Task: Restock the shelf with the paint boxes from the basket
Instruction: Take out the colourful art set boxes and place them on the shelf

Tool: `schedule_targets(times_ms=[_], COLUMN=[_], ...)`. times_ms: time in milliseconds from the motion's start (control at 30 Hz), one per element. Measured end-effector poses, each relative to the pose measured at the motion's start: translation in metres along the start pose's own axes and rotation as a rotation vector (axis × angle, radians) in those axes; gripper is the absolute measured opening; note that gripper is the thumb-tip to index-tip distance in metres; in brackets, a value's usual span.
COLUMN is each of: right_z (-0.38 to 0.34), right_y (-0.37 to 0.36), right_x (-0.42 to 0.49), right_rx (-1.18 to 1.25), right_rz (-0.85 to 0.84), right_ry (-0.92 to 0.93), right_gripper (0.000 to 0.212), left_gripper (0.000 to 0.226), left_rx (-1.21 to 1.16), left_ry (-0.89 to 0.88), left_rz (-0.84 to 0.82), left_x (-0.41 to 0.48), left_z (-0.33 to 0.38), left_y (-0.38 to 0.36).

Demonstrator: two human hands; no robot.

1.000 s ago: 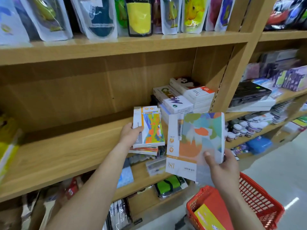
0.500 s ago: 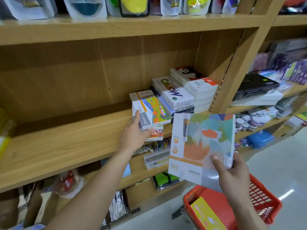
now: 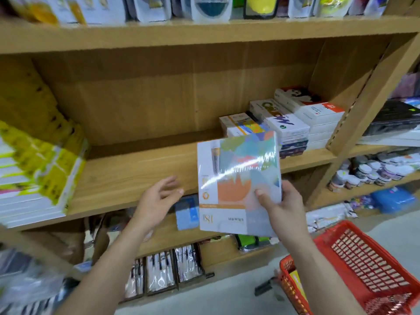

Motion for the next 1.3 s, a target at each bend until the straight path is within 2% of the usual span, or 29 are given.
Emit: schedule_targets(times_ms=[67,167,233,333,433,500,533,667,767,900,967,1167,1300], right_z=[-0.013,-0.026,-0.027,-0.019,-0.014,-0.018,-0.02,-0.011,-0.007,-0.014,-0.012,-0.024,-0.035], right_y=[-0.054,-0.129,-0.174,-0.227,-0.27,-0.291,-0.299,-0.319,-0.337,-0.357,-0.357,-0.352,-0.37], right_x=[0.007,0.02,0.028,0.041,0.057,0.068,0.07,0.057,0.049,0.058,0.061,0.063,0.053], right_rx=[0.013,0.099,0.157,0.214,0.139,0.013,-0.073,-0.65,-0.819,-0.875,-0.864,-0.82,-0.769], right_rz=[-0.091,-0.21,-0.28,-0.323,-0.363,-0.403,-0.438,-0.647,-0.743,-0.761,-0.759,-0.569,-0.618], right_ry=[-0.015,-0.103,-0.201,-0.361,-0.419,-0.348,-0.281,0.07,0.232,0.344,0.344,0.357,0.315], right_gripper=[0.011,0.015,0.012,0.014,0.004,0.008,0.016,0.083,0.107,0.107,0.109,0.11,0.105], left_gripper=[0.049,0.051,0.053,0.054,0.052,0.046,0.044,0.047,0.048,0.049,0.052,0.051,0.056], left_rx=[0.028,0.264,0.412,0.514,0.602,0.64,0.673,0.761,0.694,0.651,0.647,0.672,0.56], left_ry=[0.019,0.0,-0.07,-0.117,-0.115,-0.092,-0.082,0.024,0.072,0.157,0.183,0.209,0.163], left_rz=[0.077,0.182,0.207,0.218,0.259,0.302,0.32,0.336,0.357,0.422,0.431,0.473,0.518], left_x=[-0.021,-0.044,-0.051,-0.052,-0.042,-0.034,-0.03,-0.012,-0.004,-0.01,-0.012,-0.004,-0.006], left_z=[-0.018,-0.037,-0.042,-0.045,-0.048,-0.05,-0.051,-0.061,-0.065,-0.067,-0.067,-0.065,-0.058], left_y=[0.039,0.08,0.091,0.095,0.1,0.108,0.112,0.124,0.132,0.141,0.145,0.156,0.156])
Point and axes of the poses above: each hand's wrist, its own x-axis towards the middle knuckle, its own y-axis out of the back of the hand, z = x × y, the point moved 8 cm from there along x, towards the middle knuckle, and after that the axes turned 1 degree about z, right-handed, at the moved point
